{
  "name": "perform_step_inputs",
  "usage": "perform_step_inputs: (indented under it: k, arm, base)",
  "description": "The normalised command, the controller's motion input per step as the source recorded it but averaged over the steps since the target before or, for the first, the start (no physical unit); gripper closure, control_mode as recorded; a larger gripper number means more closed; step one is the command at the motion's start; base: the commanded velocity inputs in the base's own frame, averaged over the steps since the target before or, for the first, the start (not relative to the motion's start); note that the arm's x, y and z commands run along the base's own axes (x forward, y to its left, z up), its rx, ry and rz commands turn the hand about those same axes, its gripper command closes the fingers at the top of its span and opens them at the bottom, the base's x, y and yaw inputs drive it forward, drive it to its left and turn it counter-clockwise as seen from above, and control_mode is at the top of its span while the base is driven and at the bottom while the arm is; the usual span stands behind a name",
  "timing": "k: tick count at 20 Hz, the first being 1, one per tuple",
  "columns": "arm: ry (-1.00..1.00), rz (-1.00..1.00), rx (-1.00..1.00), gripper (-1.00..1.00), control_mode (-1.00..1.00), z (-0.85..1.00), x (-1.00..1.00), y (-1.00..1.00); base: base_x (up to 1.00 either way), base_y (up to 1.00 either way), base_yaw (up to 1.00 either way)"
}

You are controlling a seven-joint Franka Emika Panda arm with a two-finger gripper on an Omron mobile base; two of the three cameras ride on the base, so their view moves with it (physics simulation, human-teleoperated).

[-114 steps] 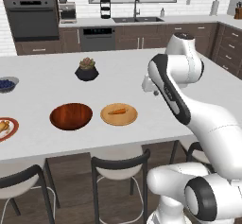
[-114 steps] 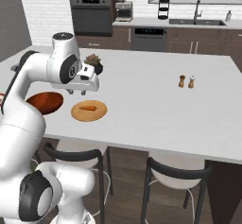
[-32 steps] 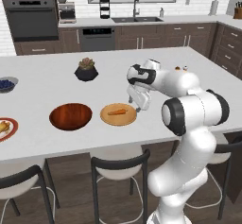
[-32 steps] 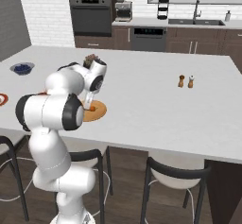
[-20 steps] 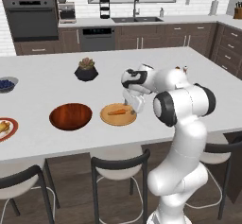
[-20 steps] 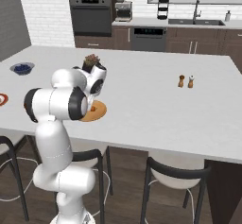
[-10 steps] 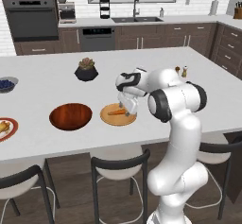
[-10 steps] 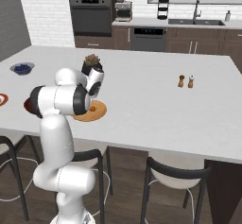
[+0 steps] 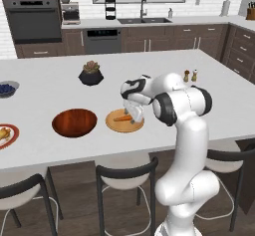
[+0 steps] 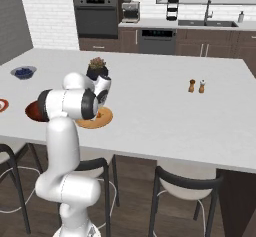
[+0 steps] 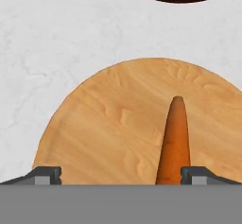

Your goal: Pick the chicken drumstick and carrot from their plates and place them in the bowl. Then put the bowl in the fridge.

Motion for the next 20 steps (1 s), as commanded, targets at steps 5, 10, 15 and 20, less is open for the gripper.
perform_step_inputs:
  k: [5,10,15,20]
  arm:
    - [0.00,0.01,0.00,-1.00,-1.00,-0.23,0.13,0.00]
    - [0.00,0.01,0.00,-1.00,-1.00,-0.12,0.26,0.00]
    - [-0.01,0.02,0.00,-1.00,-1.00,-0.08,0.24,0.00]
    - [0.00,0.02,0.00,-1.00,-1.00,-0.23,0.22,0.00]
  base:
    - [0.00,0.00,0.00]
    - [0.00,0.00,0.00]
    - [0.00,0.00,0.00]
    - [0.00,0.00,0.00]
